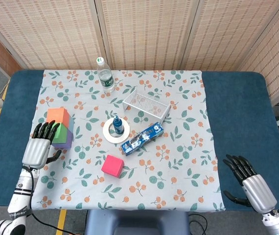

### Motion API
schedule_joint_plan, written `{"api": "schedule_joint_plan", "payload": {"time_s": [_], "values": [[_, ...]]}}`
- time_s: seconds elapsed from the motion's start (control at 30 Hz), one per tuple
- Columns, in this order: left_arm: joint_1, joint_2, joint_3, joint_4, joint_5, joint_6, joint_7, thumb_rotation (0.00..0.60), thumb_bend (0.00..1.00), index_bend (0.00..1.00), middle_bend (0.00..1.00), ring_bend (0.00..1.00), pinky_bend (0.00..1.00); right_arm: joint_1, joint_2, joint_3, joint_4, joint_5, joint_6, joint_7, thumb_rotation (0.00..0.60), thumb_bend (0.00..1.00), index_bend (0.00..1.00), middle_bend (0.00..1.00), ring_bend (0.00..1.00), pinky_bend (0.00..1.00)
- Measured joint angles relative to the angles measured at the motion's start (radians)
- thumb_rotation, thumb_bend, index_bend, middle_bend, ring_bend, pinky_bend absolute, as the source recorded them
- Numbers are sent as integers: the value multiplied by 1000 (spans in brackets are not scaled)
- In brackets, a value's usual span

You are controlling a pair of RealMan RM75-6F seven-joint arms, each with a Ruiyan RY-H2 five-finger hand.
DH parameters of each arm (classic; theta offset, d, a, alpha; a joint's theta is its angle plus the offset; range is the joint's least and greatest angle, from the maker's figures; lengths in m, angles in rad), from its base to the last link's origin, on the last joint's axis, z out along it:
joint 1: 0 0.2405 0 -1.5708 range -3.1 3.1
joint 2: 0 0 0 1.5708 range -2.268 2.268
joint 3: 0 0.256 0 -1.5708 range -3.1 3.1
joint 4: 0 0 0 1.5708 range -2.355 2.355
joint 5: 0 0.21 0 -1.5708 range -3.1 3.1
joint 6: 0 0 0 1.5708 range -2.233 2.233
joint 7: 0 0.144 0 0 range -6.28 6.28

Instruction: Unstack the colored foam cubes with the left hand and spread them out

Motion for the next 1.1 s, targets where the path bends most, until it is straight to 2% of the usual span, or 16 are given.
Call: {"api": "schedule_joint_plan", "payload": {"time_s": [0.4, 0.47, 0.73, 1.1], "values": [[-34, -69, -18, 159, -5, -37, -13, 600, 296, 0, 0, 1, 44, -3, -1, 2, -1, 1, 5, -8, 600, 152, 0, 0, 0, 0], [-37, -77, -20, 179, -8, -43, -20, 600, 297, 0, 9, 26, 52, -4, -2, 3, -2, 1, 7, -11, 600, 152, 0, 0, 0, 0], [-38, -104, -23, 233, -9, -41, -34, 600, 295, 0, 150, 180, 83, -4, -4, 4, -2, 4, 2, -18, 600, 151, 0, 0, 0, 0], [-39, -148, -31, 302, 6, -15, -57, 600, 305, 51, 239, 265, 116, -5, -2, 5, -7, 8, -3, -26, 600, 152, 0, 0, 0, 0]]}}
